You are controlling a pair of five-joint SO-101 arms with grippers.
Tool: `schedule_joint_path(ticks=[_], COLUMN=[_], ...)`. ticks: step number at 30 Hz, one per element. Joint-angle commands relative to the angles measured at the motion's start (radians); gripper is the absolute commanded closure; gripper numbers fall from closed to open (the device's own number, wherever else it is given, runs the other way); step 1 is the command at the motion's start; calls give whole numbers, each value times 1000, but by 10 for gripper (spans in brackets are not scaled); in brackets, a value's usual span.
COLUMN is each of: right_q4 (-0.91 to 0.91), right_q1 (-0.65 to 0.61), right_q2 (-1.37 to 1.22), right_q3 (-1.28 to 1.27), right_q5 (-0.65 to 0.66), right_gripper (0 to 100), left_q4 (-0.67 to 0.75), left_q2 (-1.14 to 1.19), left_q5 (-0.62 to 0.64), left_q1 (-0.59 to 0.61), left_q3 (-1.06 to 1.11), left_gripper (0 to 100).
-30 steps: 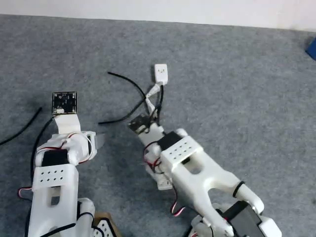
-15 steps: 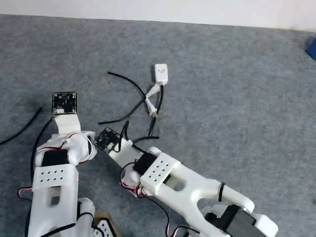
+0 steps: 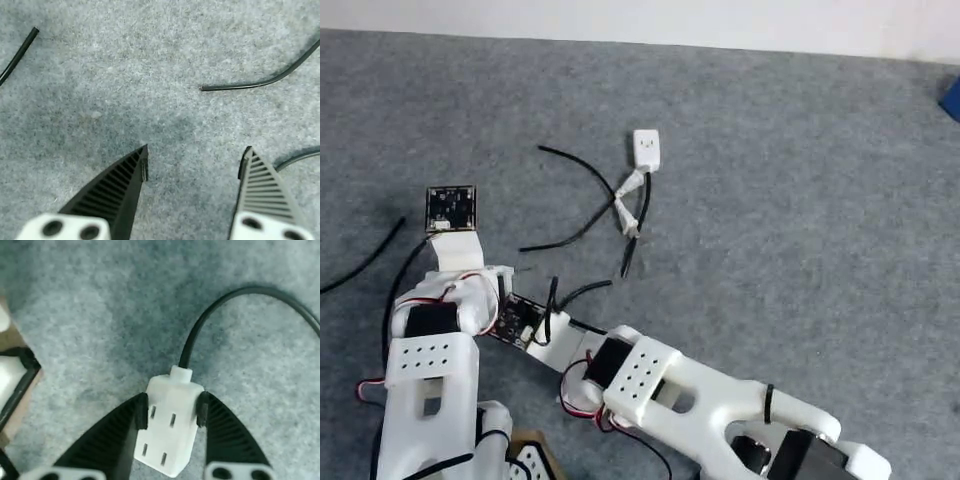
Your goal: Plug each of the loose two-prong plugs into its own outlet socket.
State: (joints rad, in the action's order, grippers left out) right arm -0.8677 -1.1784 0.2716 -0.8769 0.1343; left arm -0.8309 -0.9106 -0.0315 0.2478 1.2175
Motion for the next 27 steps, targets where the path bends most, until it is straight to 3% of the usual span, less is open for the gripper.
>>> schedule_joint_path(ticks=[1,7,12,15,21,27], right_q4=[19,-50,-64,-61,-67,-177], right_q1=[-41,-33,140,213,216,166], right_q2=[1,-12,-13,-13,-12,1], right_q3=[-16,-21,-21,-50,-128,-127], right_q5=[17,68,61,232,526,474], right_gripper=[942,950,946,919,787,787], left_q4=[12,12,12,15,15,17], left_q2=[-12,-12,-12,-12,-12,-12], left_q5=[-11,-11,-11,-11,-11,-11], left_q1=[-10,-10,-10,-10,-10,-10], left_q3=[-2,-2,-2,2,2,2], left_gripper=[702,702,702,702,702,702])
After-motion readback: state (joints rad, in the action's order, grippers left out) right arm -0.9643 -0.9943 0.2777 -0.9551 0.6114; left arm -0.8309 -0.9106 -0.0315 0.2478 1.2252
